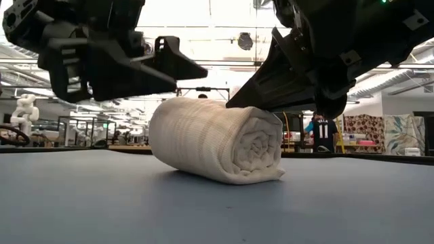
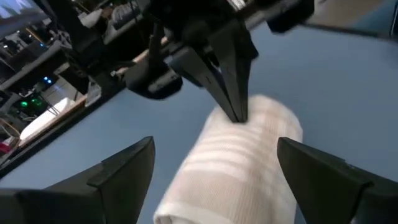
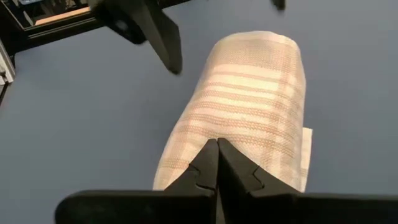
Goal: Roll towel into tight, uniform cylinder
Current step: Roll the white towel
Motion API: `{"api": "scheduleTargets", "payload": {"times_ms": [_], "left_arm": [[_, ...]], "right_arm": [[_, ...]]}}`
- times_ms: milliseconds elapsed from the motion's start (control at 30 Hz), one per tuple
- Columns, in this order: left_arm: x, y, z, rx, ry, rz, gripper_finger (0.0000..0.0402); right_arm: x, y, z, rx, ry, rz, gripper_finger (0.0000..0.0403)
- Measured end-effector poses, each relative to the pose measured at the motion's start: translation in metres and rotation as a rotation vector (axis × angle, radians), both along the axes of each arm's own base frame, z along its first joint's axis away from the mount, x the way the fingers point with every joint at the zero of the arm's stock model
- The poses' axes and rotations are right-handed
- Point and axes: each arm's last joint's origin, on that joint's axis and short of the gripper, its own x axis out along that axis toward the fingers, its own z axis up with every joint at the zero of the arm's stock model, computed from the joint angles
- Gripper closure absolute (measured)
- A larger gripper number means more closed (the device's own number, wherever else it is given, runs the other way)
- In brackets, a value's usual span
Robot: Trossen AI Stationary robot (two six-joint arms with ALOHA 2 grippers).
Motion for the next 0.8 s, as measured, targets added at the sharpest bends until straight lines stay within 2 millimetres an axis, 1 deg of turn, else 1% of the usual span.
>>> {"api": "scheduleTargets", "payload": {"times_ms": [167,233,300,367,600,800], "left_arm": [[0.002,0.006,0.006,-0.052,-0.02,0.009,0.0067],[0.003,0.012,0.006,-0.08,-0.008,0.001,0.008],[0.005,0.018,0.005,-0.108,0.006,-0.008,0.0104],[0.006,0.023,0.005,-0.125,0.014,-0.02,0.0136],[0.008,0.036,0.004,-0.174,0.043,-0.053,0.0271],[0.011,0.043,0.001,-0.231,0.045,-0.06,0.0382]], "right_arm": [[0.0,-0.001,-0.001,-0.01,0.01,0.001,0.0403],[0.0,-0.001,-0.001,-0.021,0.014,0.008,0.0403],[-0.001,-0.001,-0.001,-0.029,0.017,0.012,0.0403],[-0.001,-0.001,-0.001,-0.036,0.023,0.015,0.0403],[0.0,-0.002,-0.002,-0.03,0.026,0.004,0.0403],[0.0,-0.004,-0.003,-0.037,0.034,0.0,0.0403]]}}
